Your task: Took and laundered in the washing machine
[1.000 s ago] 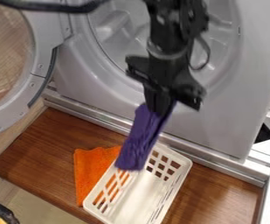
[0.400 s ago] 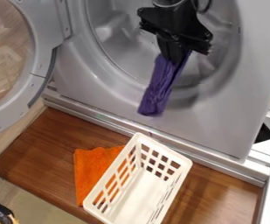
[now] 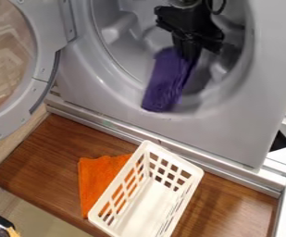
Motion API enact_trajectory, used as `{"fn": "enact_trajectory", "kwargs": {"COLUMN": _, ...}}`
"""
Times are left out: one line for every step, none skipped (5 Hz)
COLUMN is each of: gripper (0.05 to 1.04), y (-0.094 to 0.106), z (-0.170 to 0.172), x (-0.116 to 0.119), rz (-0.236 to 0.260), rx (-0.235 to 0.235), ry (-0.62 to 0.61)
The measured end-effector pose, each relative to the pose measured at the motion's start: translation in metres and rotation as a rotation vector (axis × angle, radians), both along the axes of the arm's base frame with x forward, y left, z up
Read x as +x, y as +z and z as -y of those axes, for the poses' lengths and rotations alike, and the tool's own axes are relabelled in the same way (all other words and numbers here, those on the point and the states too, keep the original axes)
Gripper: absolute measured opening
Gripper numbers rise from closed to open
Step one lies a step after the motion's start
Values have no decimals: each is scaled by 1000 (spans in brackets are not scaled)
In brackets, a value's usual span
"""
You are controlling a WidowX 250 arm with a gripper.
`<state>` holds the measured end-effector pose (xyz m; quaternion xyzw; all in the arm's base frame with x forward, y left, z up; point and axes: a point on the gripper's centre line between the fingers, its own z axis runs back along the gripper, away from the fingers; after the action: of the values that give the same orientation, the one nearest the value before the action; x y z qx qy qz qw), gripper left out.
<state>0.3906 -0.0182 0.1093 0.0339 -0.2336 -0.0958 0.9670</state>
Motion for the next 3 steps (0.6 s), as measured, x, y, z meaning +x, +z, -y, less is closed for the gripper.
{"fn": "enact_trajectory", "kwargs": {"gripper": 58, "y": -17, "z": -5, "x": 13, "rz": -15, "rx": -9, "ry": -9}}
{"fn": "enact_trajectory", "kwargs": {"gripper": 81, "y": -26, "z": -8, "x": 20, "rz": -22, "rx": -16, "ry": -13}}
{"fn": "enact_trajectory", "kwargs": {"gripper": 235, "y": -31, "z": -10, "x": 22, "rz": -47, "rx": -29, "ry": -19}}
